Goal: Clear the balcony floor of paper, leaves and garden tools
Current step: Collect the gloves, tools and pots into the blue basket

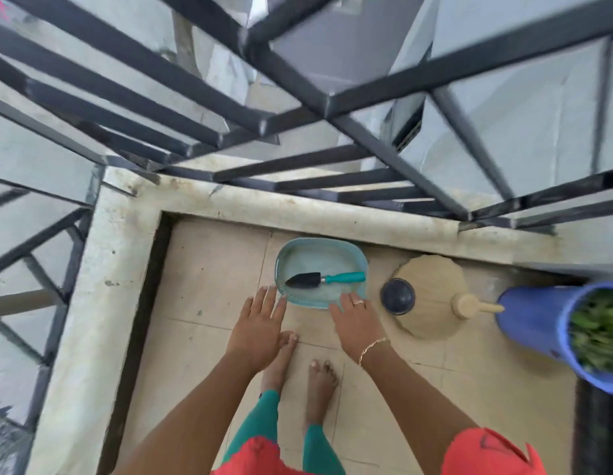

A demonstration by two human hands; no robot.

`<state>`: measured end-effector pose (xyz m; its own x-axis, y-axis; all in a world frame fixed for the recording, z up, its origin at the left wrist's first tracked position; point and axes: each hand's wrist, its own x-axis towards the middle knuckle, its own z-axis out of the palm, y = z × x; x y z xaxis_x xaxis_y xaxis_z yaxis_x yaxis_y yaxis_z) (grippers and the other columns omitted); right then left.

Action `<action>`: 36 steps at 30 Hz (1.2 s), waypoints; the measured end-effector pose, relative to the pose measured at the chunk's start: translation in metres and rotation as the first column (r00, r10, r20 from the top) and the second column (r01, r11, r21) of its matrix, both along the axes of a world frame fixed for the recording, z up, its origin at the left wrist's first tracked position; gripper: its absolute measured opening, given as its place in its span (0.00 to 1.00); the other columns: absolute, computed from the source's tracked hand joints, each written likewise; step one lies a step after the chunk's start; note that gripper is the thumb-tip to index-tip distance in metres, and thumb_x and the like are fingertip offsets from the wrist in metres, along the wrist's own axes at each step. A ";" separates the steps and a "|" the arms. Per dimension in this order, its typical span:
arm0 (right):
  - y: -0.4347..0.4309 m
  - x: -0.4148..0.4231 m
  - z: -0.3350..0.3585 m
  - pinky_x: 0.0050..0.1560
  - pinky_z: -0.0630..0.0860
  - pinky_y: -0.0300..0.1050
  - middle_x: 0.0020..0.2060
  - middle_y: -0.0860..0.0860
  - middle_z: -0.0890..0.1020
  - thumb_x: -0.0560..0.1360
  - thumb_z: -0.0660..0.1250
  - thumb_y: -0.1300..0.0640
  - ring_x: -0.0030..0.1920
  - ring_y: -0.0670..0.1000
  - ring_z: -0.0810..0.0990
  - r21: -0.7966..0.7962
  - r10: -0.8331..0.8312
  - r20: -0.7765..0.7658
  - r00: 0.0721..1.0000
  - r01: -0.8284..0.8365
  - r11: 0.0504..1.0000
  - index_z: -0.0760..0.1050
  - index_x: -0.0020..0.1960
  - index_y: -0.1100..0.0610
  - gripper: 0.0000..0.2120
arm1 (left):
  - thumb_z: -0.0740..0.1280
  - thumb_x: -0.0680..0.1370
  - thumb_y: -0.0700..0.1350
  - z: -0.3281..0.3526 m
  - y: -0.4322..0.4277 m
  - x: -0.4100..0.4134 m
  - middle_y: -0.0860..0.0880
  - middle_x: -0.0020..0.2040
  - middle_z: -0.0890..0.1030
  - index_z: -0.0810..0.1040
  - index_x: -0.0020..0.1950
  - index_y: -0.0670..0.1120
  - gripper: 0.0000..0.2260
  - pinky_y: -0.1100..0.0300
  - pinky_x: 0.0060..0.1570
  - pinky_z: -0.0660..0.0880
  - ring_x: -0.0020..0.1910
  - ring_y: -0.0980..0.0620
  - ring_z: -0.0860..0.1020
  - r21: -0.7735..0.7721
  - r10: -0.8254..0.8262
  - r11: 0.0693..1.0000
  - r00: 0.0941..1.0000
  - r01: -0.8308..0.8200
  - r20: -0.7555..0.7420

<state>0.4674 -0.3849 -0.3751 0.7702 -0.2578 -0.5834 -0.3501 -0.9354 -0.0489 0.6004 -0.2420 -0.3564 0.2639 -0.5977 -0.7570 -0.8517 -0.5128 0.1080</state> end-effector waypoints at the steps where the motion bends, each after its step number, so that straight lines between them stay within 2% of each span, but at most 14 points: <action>1: 0.003 -0.004 0.026 0.35 0.77 0.47 0.38 0.55 0.80 0.47 0.80 0.54 0.37 0.56 0.79 0.011 0.003 0.001 1.000 -0.003 1.000 0.80 0.41 0.55 0.23 | 0.48 0.82 0.57 0.024 0.002 -0.002 0.41 0.77 0.40 0.43 0.77 0.44 0.29 0.49 0.74 0.42 0.76 0.43 0.40 -0.011 0.010 1.000 1.000 -0.010 0.009; 6: 0.013 -0.009 0.145 0.31 0.74 0.45 0.35 0.55 0.79 0.43 0.81 0.56 0.34 0.55 0.78 -0.062 0.001 0.079 0.997 0.004 0.998 0.79 0.37 0.55 0.24 | 0.35 0.75 0.64 0.137 0.019 -0.005 0.42 0.78 0.44 0.48 0.77 0.46 0.36 0.50 0.74 0.46 0.77 0.43 0.44 -0.093 0.130 0.988 0.991 -0.126 0.033; 11: 0.031 -0.003 0.243 0.32 0.76 0.46 0.33 0.53 0.79 0.41 0.79 0.58 0.32 0.54 0.78 -0.145 0.088 0.157 0.984 -0.065 0.987 0.80 0.34 0.53 0.21 | 0.40 0.76 0.65 0.235 0.055 -0.007 0.41 0.77 0.51 0.55 0.76 0.45 0.35 0.49 0.73 0.50 0.76 0.43 0.50 -0.151 0.279 0.951 0.959 -0.269 0.049; 13: 0.041 -0.003 0.273 0.32 0.75 0.47 0.34 0.53 0.80 0.41 0.79 0.57 0.32 0.53 0.78 -0.150 0.136 0.152 0.979 -0.113 0.982 0.81 0.36 0.53 0.23 | 0.37 0.73 0.65 0.256 0.076 -0.010 0.38 0.72 0.65 0.69 0.70 0.42 0.40 0.44 0.67 0.64 0.71 0.38 0.65 -0.208 0.304 0.937 0.949 -0.281 0.085; 14: 0.046 -0.002 0.290 0.37 0.76 0.49 0.38 0.54 0.80 0.46 0.79 0.55 0.36 0.55 0.79 -0.158 0.170 0.124 0.978 -0.150 0.976 0.81 0.41 0.53 0.23 | 0.38 0.75 0.64 0.262 0.089 -0.013 0.37 0.64 0.74 0.77 0.61 0.41 0.38 0.42 0.57 0.73 0.62 0.37 0.75 -0.215 0.345 0.922 0.935 -0.322 0.078; 16: 0.056 0.001 0.315 0.56 0.71 0.55 0.55 0.60 0.76 0.67 0.71 0.57 0.54 0.60 0.76 -0.151 0.254 0.143 0.957 -0.232 0.961 0.75 0.58 0.57 0.20 | 0.40 0.80 0.62 0.263 0.119 -0.020 0.40 0.51 0.82 0.83 0.48 0.43 0.35 0.45 0.42 0.79 0.48 0.40 0.82 -0.281 0.420 0.884 0.899 -0.374 0.126; 18: 0.065 -0.005 0.326 0.66 0.60 0.55 0.66 0.61 0.66 0.76 0.59 0.60 0.65 0.60 0.66 -0.167 0.362 0.144 0.921 -0.338 0.926 0.65 0.68 0.58 0.21 | 0.45 0.78 0.61 0.275 0.147 -0.040 0.42 0.48 0.83 0.82 0.45 0.44 0.31 0.48 0.38 0.80 0.45 0.42 0.83 -0.333 0.511 0.830 0.848 -0.447 0.137; 20: 0.075 -0.010 0.332 0.67 0.59 0.54 0.68 0.59 0.64 0.76 0.58 0.59 0.67 0.60 0.64 -0.185 0.457 0.165 0.874 -0.428 0.885 0.63 0.69 0.58 0.21 | 0.40 0.78 0.64 0.298 0.174 -0.068 0.41 0.51 0.83 0.82 0.48 0.43 0.36 0.47 0.43 0.79 0.49 0.41 0.82 -0.321 0.596 0.785 0.787 -0.530 0.158; 23: 0.100 -0.015 0.340 0.66 0.60 0.55 0.66 0.58 0.65 0.77 0.59 0.57 0.65 0.60 0.65 -0.173 0.597 0.193 0.779 -0.572 0.802 0.63 0.68 0.56 0.20 | 0.25 0.70 0.69 0.303 0.221 -0.118 0.40 0.63 0.77 0.79 0.59 0.42 0.51 0.44 0.59 0.72 0.63 0.40 0.75 -0.321 0.749 0.657 0.639 -0.682 0.177; 28: 0.183 -0.016 0.364 0.61 0.67 0.56 0.62 0.61 0.71 0.73 0.67 0.53 0.60 0.61 0.71 -0.236 0.840 0.207 0.502 -0.808 0.541 0.71 0.63 0.57 0.20 | 0.29 0.70 0.71 0.322 0.293 -0.203 0.39 0.66 0.74 0.75 0.64 0.40 0.50 0.44 0.62 0.70 0.64 0.38 0.72 -0.355 0.935 0.355 0.329 -0.865 0.133; 30: 0.224 -0.023 0.370 0.56 0.71 0.54 0.58 0.60 0.74 0.69 0.72 0.51 0.56 0.60 0.75 -0.268 0.916 0.201 0.347 -0.880 0.392 0.74 0.59 0.57 0.22 | 0.41 0.75 0.66 0.330 0.323 -0.241 0.38 0.56 0.80 0.81 0.53 0.40 0.39 0.45 0.51 0.77 0.54 0.38 0.80 -0.347 0.971 0.239 0.220 -0.907 0.093; 31: 0.246 -0.026 0.370 0.48 0.75 0.51 0.50 0.58 0.79 0.59 0.78 0.48 0.48 0.58 0.78 -0.283 0.947 0.181 0.267 -0.908 0.310 0.78 0.51 0.56 0.24 | 0.44 0.77 0.64 0.323 0.340 -0.262 0.39 0.50 0.83 0.82 0.47 0.41 0.35 0.47 0.43 0.79 0.48 0.39 0.82 -0.368 0.985 0.169 0.144 -0.914 0.093; 33: 0.290 -0.039 0.361 0.35 0.76 0.47 0.38 0.53 0.80 0.46 0.82 0.46 0.37 0.54 0.79 -0.293 0.976 0.182 0.123 -0.940 0.173 0.79 0.40 0.53 0.26 | 0.42 0.79 0.63 0.308 0.374 -0.306 0.39 0.48 0.83 0.82 0.46 0.42 0.35 0.48 0.40 0.80 0.45 0.40 0.83 -0.403 0.997 0.027 -0.003 -0.915 0.075; 36: 0.371 -0.069 0.364 0.32 0.76 0.46 0.37 0.52 0.80 0.45 0.82 0.47 0.34 0.52 0.79 -0.285 0.980 0.198 -0.025 -0.958 0.033 0.79 0.39 0.52 0.26 | 0.32 0.72 0.71 0.319 0.419 -0.373 0.39 0.65 0.74 0.73 0.64 0.42 0.46 0.48 0.59 0.72 0.63 0.39 0.73 -0.376 0.982 -0.151 -0.183 -0.914 0.051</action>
